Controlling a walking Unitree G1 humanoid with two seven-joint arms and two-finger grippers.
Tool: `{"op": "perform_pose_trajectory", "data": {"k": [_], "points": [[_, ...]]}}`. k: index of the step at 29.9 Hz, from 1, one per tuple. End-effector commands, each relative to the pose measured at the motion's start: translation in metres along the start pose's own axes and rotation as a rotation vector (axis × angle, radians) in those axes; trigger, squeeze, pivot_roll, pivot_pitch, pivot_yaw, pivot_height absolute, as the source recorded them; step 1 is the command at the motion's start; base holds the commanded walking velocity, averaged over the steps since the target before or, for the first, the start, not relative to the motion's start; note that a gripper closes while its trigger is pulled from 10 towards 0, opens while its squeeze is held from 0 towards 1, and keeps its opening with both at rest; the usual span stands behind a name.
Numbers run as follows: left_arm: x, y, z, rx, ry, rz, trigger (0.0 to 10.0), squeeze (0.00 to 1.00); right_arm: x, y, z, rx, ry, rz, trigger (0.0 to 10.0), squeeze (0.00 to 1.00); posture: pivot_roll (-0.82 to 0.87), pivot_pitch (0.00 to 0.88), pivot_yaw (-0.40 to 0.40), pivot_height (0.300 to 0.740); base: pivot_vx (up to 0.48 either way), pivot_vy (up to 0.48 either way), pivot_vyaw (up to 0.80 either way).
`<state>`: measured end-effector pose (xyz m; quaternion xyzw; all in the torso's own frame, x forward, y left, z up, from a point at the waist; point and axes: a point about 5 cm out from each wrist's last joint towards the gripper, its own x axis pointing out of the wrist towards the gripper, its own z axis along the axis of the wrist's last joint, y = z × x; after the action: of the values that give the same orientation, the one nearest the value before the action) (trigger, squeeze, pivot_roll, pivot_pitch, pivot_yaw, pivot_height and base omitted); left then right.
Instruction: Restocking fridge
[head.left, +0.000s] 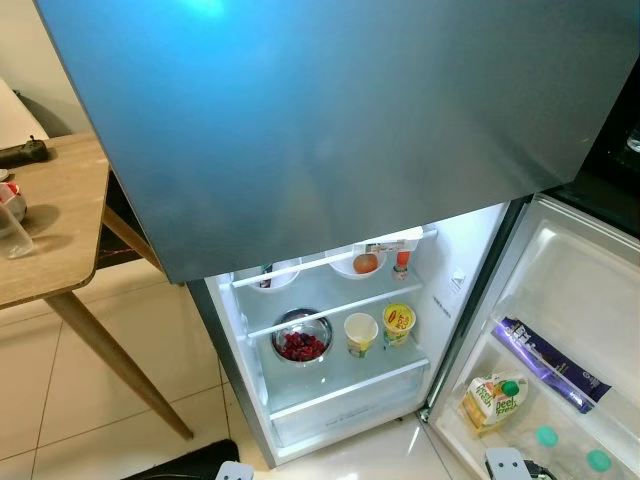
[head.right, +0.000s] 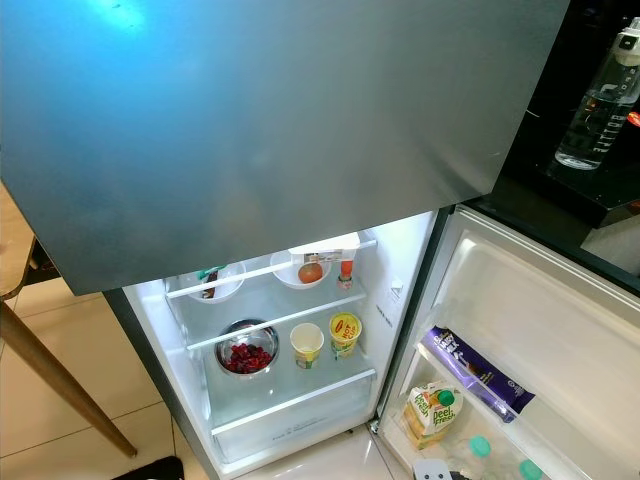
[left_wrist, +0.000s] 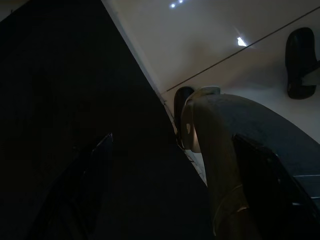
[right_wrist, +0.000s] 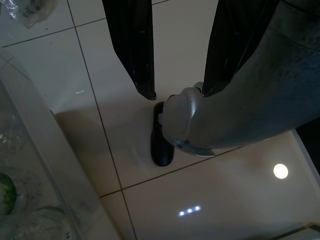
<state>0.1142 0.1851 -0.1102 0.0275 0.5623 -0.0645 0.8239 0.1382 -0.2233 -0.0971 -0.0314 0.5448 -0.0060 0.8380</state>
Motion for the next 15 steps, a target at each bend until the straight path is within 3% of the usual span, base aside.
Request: {"op": "perform_pose_trajectory", "data": {"k": [1,9,10,15], "points": [[-0.001,0.004,-0.006,-0.008,0.014,0.010,10.0,0.00,0.000,0.001,-0.003,0.004,0.008,0.001,10.0,0.00,-0.07,0.000,0.000,0.740,0.000,0.000,0.00],[-0.002,0.005,-0.012,-0.011,0.029,0.007,10.0,0.00,0.000,0.005,0.001,0.042,-0.026,0.042,10.0,0.00,-0.07,0.000,-0.002,0.740,0.000,0.000,0.00],[-0.003,0.005,-0.013,-0.009,0.031,0.005,10.0,0.00,0.001,0.012,0.011,0.082,-0.073,0.105,10.0,0.00,-0.07,0.000,-0.001,0.740,0.000,0.000,0.00],[-0.003,0.005,-0.013,-0.008,0.028,0.007,10.0,0.00,0.001,0.029,0.040,0.115,-0.185,0.258,10.0,0.00,-0.08,0.000,0.002,0.740,0.000,0.000,0.00]]}}
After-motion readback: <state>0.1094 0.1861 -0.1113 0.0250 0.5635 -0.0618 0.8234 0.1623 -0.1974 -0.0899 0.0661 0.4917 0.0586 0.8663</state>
